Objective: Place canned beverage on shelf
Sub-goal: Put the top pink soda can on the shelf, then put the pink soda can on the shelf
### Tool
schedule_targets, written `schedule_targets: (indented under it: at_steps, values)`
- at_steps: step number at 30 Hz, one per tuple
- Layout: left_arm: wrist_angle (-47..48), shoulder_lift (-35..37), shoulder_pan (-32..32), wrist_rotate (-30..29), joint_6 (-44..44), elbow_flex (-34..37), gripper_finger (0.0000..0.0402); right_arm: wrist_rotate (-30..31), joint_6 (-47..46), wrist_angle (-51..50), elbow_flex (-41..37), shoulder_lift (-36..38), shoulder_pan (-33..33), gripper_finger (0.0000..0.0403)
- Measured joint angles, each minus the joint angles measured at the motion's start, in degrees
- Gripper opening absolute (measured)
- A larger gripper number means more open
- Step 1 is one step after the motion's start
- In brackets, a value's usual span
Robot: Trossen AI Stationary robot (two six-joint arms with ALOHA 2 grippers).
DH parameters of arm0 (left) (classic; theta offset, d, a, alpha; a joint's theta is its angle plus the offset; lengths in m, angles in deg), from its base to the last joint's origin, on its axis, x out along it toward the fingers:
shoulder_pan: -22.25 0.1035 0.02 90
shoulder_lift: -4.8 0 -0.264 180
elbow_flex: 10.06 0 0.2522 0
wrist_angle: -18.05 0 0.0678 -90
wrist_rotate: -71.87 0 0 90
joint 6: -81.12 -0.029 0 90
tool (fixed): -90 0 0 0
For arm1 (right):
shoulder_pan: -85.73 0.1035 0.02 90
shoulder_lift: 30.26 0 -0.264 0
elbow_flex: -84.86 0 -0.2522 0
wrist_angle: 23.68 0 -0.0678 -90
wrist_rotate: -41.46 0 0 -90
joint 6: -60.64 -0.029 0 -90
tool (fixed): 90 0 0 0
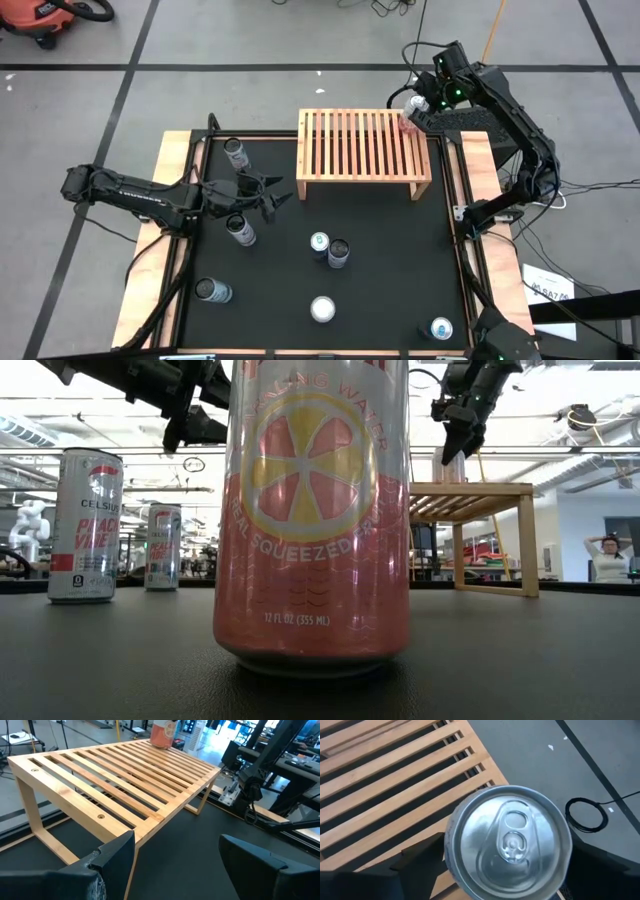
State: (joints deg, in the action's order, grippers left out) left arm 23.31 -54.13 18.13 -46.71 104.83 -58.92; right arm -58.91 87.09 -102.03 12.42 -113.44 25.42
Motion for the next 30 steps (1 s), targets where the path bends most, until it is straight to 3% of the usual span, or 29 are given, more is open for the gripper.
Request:
schedule_targets:
  at_steps: [13,19,30]
  values:
    - [0.01,0.00,-0.02,0.06,2.01,0.00,0.0290,-0.28,-0.78,2.11,0.00,2.60,0.02,0.0364]
    - [-0.01,0.00,-0.02,0.09,2.48,0.00,0.0290,-0.30,-6.48,2.03,0.00,6.93,0.35,0.0364]
    - [-4.48,0.00,-2.41,0.39,-17.01,-3.32,0.0290,-0.37,-20.26,-2.38,0.11,19.33,10.89,0.0353]
